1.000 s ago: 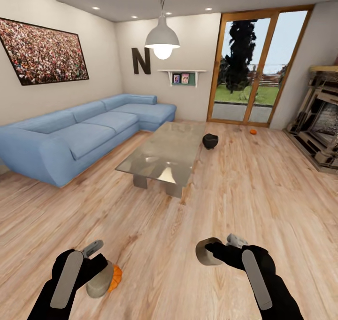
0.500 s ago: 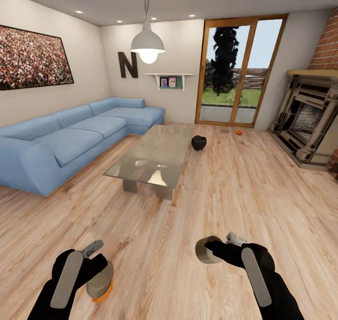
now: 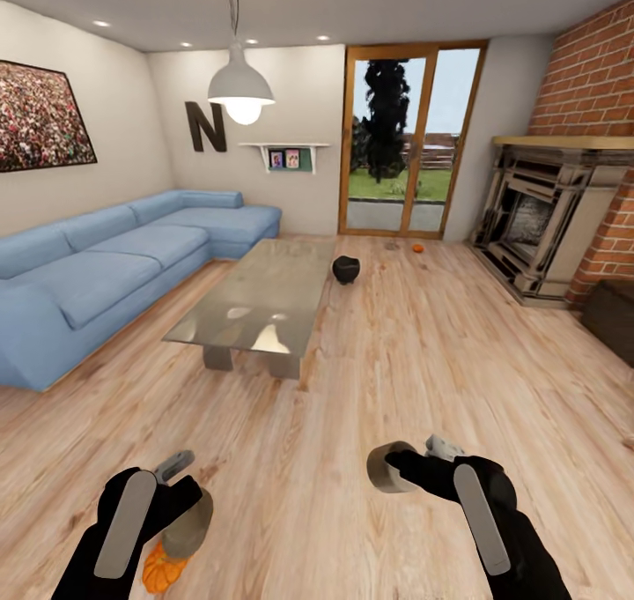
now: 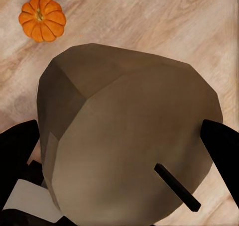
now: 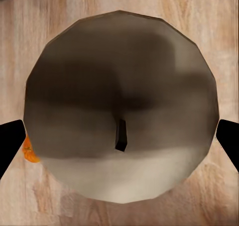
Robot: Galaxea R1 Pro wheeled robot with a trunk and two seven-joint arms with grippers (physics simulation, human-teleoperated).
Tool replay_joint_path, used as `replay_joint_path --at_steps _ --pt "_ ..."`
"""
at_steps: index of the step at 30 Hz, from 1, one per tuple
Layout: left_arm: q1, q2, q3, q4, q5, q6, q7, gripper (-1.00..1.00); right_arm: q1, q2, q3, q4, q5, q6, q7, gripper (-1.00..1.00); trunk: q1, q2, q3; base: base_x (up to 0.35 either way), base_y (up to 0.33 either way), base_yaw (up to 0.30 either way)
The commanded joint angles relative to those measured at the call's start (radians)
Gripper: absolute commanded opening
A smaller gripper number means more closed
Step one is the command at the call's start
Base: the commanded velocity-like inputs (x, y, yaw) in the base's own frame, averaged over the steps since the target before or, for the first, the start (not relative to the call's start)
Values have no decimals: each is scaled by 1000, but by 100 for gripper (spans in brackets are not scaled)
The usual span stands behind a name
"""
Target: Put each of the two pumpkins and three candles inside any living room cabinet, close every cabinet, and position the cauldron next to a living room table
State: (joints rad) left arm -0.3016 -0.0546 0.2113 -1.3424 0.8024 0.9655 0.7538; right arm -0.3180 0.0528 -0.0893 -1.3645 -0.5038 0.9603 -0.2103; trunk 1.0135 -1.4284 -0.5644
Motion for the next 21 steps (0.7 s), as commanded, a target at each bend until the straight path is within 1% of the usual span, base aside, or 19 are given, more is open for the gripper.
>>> replay_joint_path --at_steps 1,16,21 --pt "-1 -1 2 -1 11 2 10 -100 -1 1 -2 1 -13 2 -9 -100 0 -1 -1 0 0 -273" --pt "-1 -1 2 -1 11 2 10 -100 -1 -7 -5 8 -13 -1 -12 -100 0 -1 -4 0 0 -274" --pt "-1 -3 -28 -1 10 1 10 -100 -1 -8 -6 8 -13 -1 -12 -100 0 -1 -9 0 0 -232"
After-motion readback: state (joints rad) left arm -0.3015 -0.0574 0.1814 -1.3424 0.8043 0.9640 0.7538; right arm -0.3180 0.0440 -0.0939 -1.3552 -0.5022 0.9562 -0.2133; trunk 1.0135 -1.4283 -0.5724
